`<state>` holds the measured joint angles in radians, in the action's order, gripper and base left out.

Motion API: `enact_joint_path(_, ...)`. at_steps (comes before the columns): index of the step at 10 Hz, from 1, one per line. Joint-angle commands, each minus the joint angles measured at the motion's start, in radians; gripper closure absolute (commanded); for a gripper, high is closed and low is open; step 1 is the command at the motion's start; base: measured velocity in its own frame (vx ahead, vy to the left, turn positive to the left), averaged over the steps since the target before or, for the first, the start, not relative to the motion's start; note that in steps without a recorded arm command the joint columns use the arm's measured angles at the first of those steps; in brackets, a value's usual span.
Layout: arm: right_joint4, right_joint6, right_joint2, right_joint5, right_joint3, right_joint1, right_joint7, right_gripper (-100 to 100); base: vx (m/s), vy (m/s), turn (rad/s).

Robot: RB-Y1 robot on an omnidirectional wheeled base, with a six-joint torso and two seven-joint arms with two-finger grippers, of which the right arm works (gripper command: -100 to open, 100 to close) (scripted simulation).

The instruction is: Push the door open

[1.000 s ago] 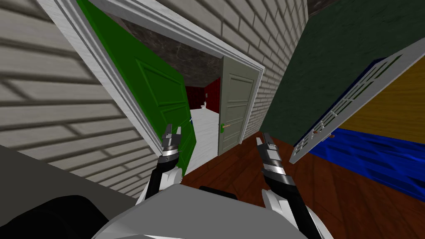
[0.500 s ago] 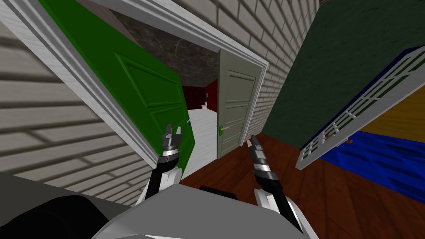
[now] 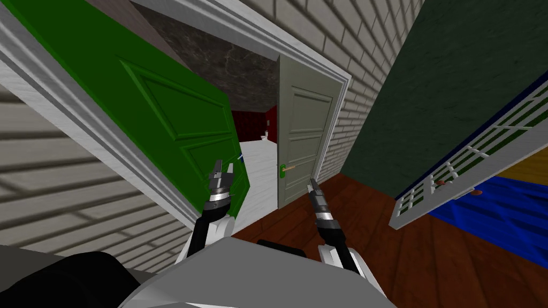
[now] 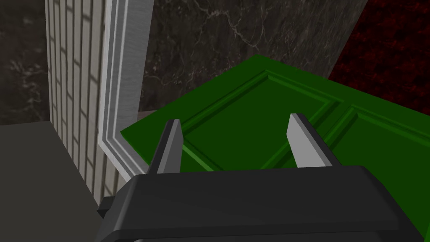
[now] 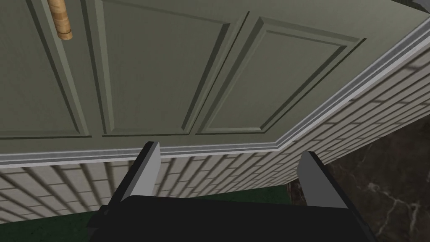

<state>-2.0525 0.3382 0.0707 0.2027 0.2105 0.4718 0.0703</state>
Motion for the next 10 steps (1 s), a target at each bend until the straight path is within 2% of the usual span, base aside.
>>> enact_joint_path(1,0.033,-0.007,0.011,0.013,0.021,-0.009,0.025,-100,0.138,-0.131,0.043)
enact_joint_path(6,0.117,-0.012,0.016,0.052,0.083,-0.028,0.065,-100,0.091,-0.077,0.03)
enact_joint_path(10,0.213,-0.018,0.017,0.096,0.155,-0.049,0.111,-100,0.127,-0.102,0.043)
